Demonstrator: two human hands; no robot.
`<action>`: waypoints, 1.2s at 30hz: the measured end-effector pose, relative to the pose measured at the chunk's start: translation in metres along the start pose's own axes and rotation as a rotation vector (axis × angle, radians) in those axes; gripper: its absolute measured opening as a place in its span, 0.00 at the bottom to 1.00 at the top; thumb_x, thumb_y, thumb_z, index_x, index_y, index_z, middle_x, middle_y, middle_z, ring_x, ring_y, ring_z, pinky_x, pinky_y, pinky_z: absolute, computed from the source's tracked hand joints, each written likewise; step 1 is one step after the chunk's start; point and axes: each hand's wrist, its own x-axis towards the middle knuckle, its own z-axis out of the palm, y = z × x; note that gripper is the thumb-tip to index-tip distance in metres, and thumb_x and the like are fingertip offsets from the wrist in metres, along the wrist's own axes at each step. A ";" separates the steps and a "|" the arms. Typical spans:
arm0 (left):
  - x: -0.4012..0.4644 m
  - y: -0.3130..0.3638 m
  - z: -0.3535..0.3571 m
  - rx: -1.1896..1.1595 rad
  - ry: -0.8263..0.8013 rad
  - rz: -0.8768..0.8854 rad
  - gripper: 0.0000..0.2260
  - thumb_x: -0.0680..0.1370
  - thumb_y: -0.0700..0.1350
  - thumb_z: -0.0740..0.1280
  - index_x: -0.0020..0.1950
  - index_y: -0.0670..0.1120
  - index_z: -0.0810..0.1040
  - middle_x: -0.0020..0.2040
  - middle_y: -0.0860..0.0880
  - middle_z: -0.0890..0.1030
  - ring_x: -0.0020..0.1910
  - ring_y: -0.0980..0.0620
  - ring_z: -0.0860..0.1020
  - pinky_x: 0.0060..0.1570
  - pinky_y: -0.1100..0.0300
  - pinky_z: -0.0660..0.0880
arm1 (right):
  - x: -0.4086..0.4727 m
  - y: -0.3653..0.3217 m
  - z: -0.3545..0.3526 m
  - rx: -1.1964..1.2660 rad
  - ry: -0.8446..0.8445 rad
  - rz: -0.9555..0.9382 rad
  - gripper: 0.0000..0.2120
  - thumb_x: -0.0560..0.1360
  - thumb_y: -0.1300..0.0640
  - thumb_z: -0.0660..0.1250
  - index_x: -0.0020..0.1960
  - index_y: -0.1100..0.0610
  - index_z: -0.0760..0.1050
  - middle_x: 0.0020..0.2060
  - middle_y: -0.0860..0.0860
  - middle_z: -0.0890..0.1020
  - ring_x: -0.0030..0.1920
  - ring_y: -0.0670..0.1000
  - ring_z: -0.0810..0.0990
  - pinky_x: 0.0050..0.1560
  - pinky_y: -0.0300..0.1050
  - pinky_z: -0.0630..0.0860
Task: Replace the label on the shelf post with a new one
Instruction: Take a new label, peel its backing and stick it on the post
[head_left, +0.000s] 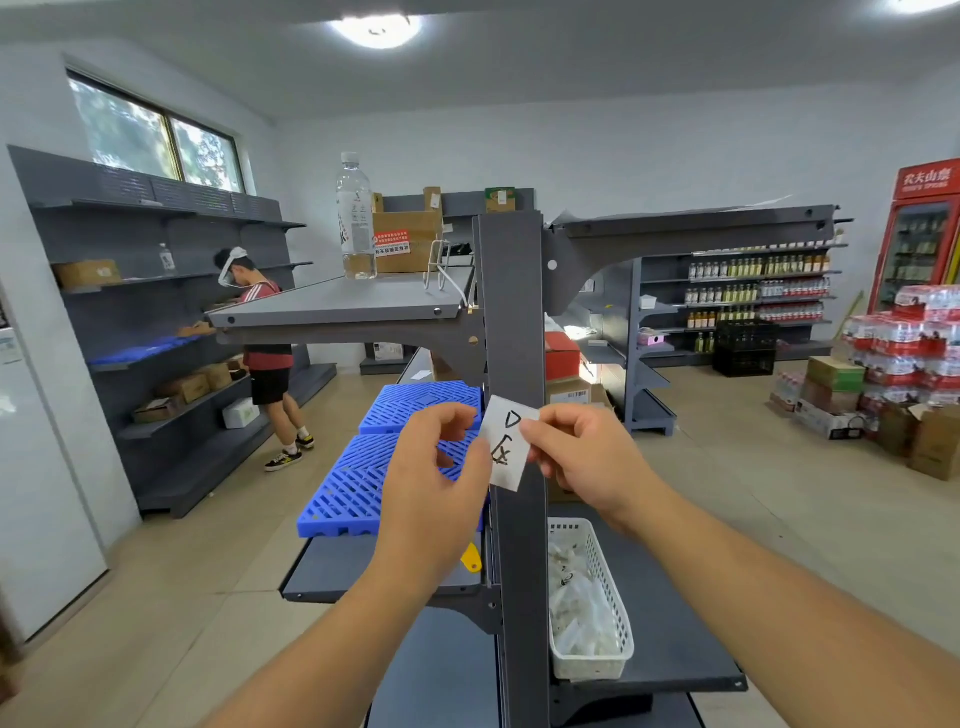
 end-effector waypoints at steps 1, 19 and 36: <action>0.003 0.003 0.002 -0.092 -0.004 -0.108 0.06 0.80 0.44 0.69 0.56 0.54 0.80 0.51 0.57 0.82 0.52 0.60 0.80 0.46 0.68 0.77 | -0.001 0.000 0.000 -0.009 -0.005 -0.013 0.13 0.81 0.54 0.69 0.39 0.58 0.81 0.29 0.47 0.81 0.28 0.44 0.74 0.29 0.33 0.69; 0.015 0.007 0.006 -0.271 -0.095 -0.309 0.04 0.80 0.48 0.71 0.48 0.53 0.86 0.41 0.57 0.87 0.40 0.62 0.83 0.39 0.64 0.78 | -0.002 -0.009 -0.008 -0.002 0.032 -0.068 0.08 0.81 0.60 0.67 0.46 0.56 0.84 0.32 0.47 0.82 0.33 0.45 0.76 0.34 0.36 0.73; 0.013 0.003 0.006 -0.235 -0.117 -0.308 0.05 0.81 0.49 0.71 0.46 0.55 0.86 0.41 0.57 0.87 0.41 0.60 0.84 0.37 0.65 0.79 | -0.004 -0.009 -0.010 -0.102 0.042 -0.123 0.11 0.79 0.60 0.69 0.40 0.52 0.83 0.29 0.46 0.81 0.30 0.42 0.75 0.36 0.39 0.73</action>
